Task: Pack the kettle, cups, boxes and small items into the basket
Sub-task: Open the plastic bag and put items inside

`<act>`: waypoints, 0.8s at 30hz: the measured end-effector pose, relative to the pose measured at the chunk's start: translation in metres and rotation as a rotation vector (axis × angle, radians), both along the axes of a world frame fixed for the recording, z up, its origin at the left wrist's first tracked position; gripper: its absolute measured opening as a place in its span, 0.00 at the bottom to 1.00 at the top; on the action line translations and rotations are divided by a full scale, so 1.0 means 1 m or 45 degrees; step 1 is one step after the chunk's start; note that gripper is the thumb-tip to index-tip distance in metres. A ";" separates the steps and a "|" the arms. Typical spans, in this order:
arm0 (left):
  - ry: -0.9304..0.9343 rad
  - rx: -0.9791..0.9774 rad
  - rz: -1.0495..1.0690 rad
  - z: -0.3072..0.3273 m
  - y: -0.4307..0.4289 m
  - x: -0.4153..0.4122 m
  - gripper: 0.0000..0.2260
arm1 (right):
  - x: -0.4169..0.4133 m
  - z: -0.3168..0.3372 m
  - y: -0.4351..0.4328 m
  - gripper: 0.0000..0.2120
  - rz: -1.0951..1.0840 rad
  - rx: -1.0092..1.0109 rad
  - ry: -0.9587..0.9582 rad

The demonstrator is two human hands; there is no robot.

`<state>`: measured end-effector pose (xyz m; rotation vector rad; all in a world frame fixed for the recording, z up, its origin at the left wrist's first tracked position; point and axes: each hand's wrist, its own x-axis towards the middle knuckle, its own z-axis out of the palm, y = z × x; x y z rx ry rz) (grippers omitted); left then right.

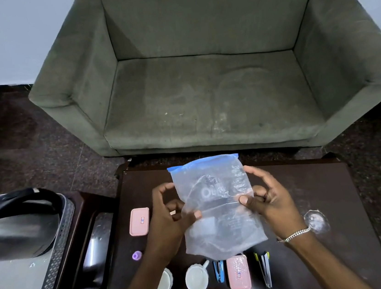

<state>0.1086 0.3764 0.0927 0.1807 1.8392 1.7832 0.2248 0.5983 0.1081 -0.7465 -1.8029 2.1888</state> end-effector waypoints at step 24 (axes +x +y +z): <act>0.373 -0.279 -0.196 0.002 -0.014 0.010 0.33 | 0.005 0.000 -0.006 0.29 0.154 0.461 -0.223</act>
